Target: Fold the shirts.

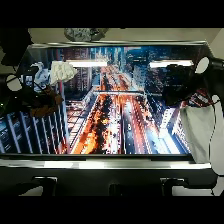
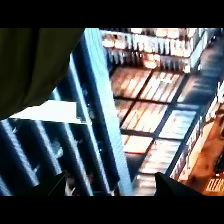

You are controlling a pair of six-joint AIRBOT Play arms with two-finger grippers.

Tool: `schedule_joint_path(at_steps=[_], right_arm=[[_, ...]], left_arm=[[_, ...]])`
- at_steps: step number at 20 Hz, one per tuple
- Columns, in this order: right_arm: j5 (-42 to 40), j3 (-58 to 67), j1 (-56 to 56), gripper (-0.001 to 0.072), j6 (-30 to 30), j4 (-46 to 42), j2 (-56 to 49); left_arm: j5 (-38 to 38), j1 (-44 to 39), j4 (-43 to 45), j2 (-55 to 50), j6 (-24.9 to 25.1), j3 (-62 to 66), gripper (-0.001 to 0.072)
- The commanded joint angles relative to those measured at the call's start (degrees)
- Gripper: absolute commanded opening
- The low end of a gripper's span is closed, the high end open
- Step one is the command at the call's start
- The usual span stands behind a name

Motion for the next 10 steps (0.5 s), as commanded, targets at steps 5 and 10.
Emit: schedule_joint_path(at_steps=[5,10], right_arm=[[0.0,0.0,0.1,0.0570,0.0,0.0,0.0],[-6.3,0.0,0.1,0.0570,0.0,0.0,0.0]], left_arm=[[6.6,0.0,0.0,-1.1,0.0,0.0,0.0655],[12.9,0.2,6.9,-4.0,0.0,-0.2,0.0600]])
